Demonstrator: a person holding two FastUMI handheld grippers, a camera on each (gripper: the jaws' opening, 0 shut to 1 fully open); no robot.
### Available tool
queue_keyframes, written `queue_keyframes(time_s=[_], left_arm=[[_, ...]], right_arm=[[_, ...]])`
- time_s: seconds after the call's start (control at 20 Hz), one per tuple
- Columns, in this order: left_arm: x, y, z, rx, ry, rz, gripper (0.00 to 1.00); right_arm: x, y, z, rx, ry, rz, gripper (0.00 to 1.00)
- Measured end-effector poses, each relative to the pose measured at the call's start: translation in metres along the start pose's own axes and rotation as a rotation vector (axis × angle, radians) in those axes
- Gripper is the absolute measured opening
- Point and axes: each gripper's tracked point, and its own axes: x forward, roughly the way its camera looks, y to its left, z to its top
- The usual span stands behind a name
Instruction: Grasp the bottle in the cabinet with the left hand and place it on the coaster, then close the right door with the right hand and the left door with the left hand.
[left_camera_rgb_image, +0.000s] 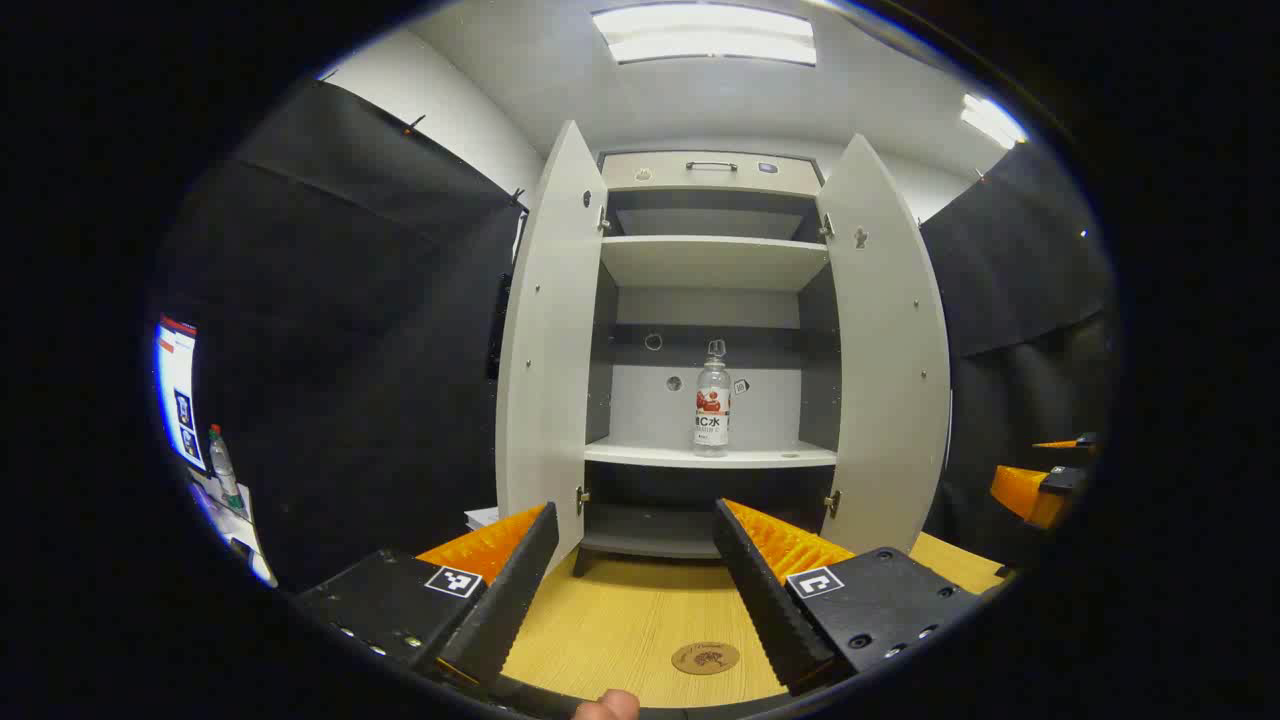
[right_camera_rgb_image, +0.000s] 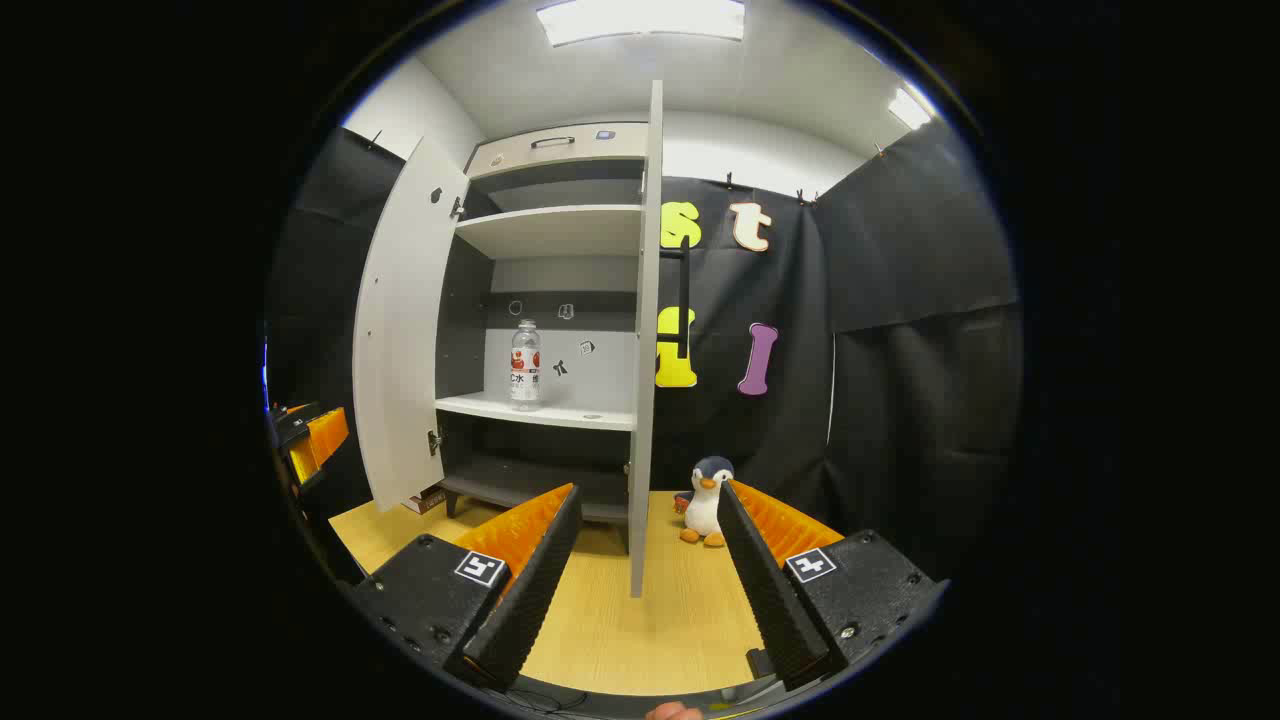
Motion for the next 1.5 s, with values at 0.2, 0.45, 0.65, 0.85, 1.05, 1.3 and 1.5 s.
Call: queue_keyframes(time_s=[0.2,0.45,0.65,0.85,1.05,1.3,1.5], left_arm=[[0.001,-0.001,-0.001,0.011,-0.005,-0.001,0.95],[0.001,-0.006,0.002,0.024,-0.017,-0.018,0.94],[0.002,-0.008,0.004,0.025,-0.018,-0.024,0.94],[0.004,-0.012,0.006,0.004,-0.02,-0.046,0.99],[0.015,-0.033,0.013,-0.001,-0.017,-0.136,0.95],[0.058,-0.074,0.032,-0.022,-0.013,-0.311,0.9],[0.117,-0.094,0.054,-0.041,-0.036,-0.367,0.95]], right_arm=[[0.0,0.005,-0.005,-0.002,0.018,0.006,0.84],[0.0,0.006,0.004,0.008,0.001,0.01,0.84],[0.0,0.01,0.008,0.01,-0.015,0.021,0.84],[-0.001,0.009,0.013,0.01,-0.027,0.02,0.84],[-0.003,0.01,0.014,0.007,-0.025,0.018,0.84],[-0.01,0.007,0.016,0.01,-0.026,0.017,0.84],[-0.017,-0.008,0.016,-0.007,-0.015,-0.018,0.84]])
